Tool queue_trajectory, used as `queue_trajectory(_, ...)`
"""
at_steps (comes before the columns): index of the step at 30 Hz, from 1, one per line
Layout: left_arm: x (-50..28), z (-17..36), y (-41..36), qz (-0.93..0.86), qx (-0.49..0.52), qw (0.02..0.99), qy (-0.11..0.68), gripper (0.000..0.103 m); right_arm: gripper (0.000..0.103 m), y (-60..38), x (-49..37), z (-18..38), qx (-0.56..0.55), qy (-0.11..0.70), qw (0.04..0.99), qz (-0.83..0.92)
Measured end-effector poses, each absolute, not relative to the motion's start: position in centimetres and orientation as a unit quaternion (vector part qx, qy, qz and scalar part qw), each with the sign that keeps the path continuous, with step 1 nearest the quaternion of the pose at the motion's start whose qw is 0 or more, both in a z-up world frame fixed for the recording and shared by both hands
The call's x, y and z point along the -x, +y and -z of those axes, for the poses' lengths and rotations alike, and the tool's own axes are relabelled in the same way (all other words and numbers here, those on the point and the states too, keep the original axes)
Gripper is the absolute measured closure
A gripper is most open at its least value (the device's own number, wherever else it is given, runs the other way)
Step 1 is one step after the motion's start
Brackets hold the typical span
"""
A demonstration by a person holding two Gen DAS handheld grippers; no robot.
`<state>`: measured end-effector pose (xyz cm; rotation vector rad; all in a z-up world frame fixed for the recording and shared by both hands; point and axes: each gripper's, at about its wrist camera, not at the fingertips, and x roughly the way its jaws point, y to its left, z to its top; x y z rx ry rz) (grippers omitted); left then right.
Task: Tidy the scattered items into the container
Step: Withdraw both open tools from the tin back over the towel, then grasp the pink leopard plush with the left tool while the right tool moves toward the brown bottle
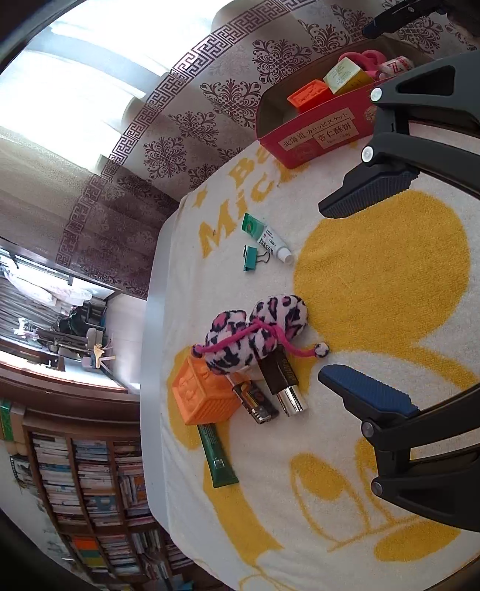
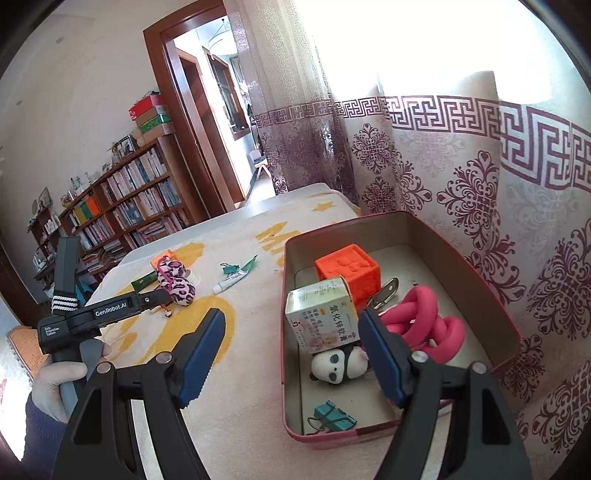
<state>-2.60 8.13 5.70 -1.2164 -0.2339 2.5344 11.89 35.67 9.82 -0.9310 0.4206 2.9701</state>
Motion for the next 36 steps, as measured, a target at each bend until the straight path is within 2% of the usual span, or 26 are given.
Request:
queue_trajectory(9,3.3,-4.0,3.0,-0.884,0.439,0.122,-0.105,0.02,0.025,28.4,-7.6,-8.9,0.335,0.101,-0.075,-0.934)
queue_trajectory(16,3.8,-2.9,0.8,-0.876,0.451,0.116,-0.121,0.019,0.025,26.2,-3.8,-6.5,0.391,0.139,-0.105,-0.904)
queue_trajectory(25,4.1,-2.0,-1.3,-0.868,0.464,0.1,-0.147,0.019,0.025,25.2,-0.7,-4.2,0.427,0.164,-0.107,-0.883)
queue_trajectory(32,4.3,-1.8,-0.3,-0.876,0.46,0.101,-0.103,0.019,0.025,25.7,-0.2,-2.6,0.432,0.172,-0.097,-0.88)
queue_trajectory(36,5.0,-1.8,0.4,-0.866,0.476,0.113,-0.106,0.019,0.025,26.4,-0.1,-1.8,0.433,0.186,-0.095,-0.877)
